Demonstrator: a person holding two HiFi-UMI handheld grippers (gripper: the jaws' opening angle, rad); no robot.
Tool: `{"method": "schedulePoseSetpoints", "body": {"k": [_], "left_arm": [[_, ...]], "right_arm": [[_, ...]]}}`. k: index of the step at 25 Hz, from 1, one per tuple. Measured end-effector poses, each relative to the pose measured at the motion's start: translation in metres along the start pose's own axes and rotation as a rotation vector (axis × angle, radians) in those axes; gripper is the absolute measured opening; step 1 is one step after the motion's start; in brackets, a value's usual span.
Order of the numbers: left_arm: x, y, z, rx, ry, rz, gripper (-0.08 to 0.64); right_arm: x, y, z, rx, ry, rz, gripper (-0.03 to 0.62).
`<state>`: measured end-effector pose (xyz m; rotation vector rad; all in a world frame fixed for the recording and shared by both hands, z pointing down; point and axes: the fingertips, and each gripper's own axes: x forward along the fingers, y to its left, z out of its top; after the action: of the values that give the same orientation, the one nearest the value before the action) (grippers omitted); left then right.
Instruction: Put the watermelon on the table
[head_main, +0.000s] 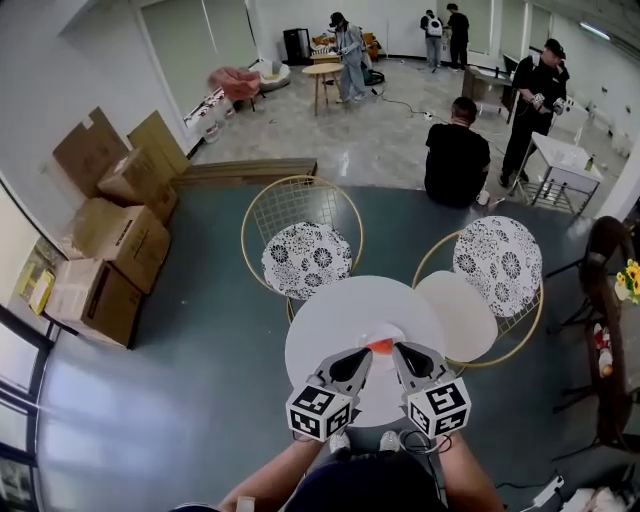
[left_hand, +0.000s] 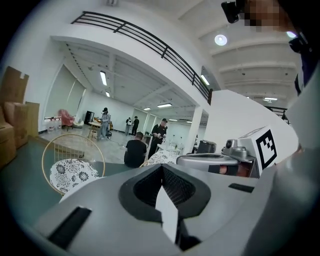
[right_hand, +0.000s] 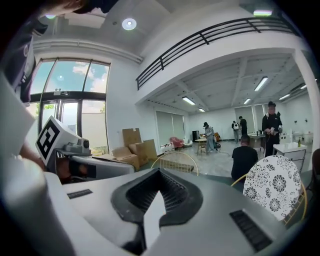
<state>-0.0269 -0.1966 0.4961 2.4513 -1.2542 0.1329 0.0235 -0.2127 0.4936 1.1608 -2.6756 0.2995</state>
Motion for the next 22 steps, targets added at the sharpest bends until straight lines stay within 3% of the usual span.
{"method": "schedulePoseSetpoints", "body": {"k": [10,22], "left_arm": [[-0.009,-0.020,0.030,0.033,-0.070,-0.061,0.005],[-0.014,-0.029,0.036,0.038,-0.086,-0.100,0.005]], "right_arm": [[-0.013,0.009,0.037,0.009,-0.089,0.042,0.003],[-0.018,0.011,0.044,0.005,-0.110,0.044,0.003]]}}
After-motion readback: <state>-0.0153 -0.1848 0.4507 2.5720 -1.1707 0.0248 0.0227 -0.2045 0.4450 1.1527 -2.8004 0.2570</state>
